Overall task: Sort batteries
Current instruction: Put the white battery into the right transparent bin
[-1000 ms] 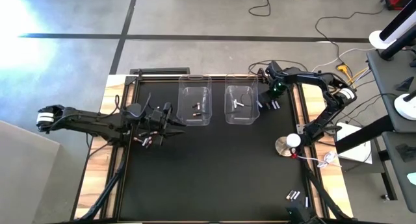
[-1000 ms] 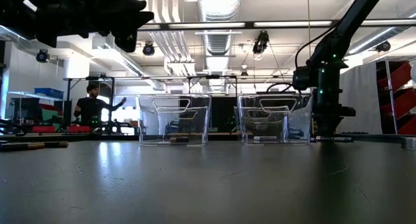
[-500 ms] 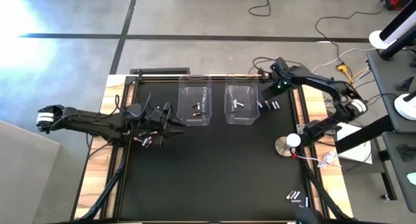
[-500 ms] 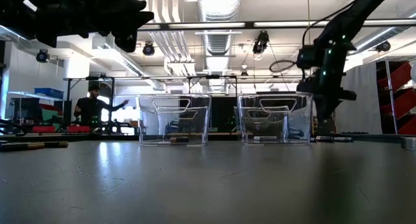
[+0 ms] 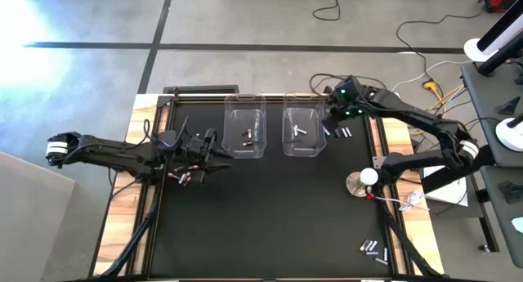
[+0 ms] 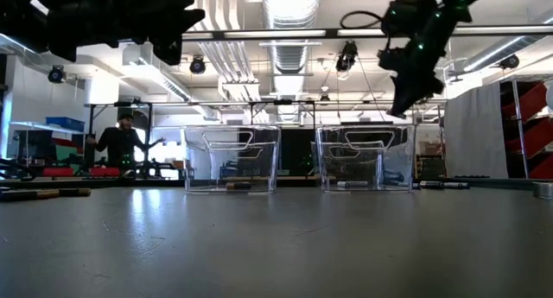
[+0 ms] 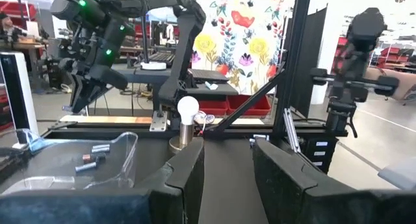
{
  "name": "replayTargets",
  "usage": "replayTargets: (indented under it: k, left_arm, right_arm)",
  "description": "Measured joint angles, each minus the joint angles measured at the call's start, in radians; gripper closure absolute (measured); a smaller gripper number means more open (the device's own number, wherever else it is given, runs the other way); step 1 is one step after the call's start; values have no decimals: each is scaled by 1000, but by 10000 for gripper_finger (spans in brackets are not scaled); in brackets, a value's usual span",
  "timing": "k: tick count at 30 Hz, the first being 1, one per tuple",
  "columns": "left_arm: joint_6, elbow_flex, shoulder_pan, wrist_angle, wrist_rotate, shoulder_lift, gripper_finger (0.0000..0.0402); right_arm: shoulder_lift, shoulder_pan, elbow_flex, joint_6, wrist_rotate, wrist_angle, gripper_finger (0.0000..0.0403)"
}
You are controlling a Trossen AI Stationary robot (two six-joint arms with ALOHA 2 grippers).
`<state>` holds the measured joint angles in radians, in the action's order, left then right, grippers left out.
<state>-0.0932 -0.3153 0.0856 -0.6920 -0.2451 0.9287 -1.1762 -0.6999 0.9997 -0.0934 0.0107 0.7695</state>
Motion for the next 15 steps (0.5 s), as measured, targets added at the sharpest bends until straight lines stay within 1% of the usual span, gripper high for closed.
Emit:
replayTargets:
  k: [3,7,12,15]
  left_arm:
    - [2,0,0,-16,0,0,290]
    - [3,0,0,-14,0,0,290]
    - [3,0,-1,-12,0,0,290]
    - [3,0,-1,-8,0,0,290]
  right_arm:
    - [-62,56,79,26,36,52,379]
    - [-168,85,189,101,33,94,379]
    - [-303,87,292,250,-84,108,379]
    - [-391,87,339,304,-91,140,379]
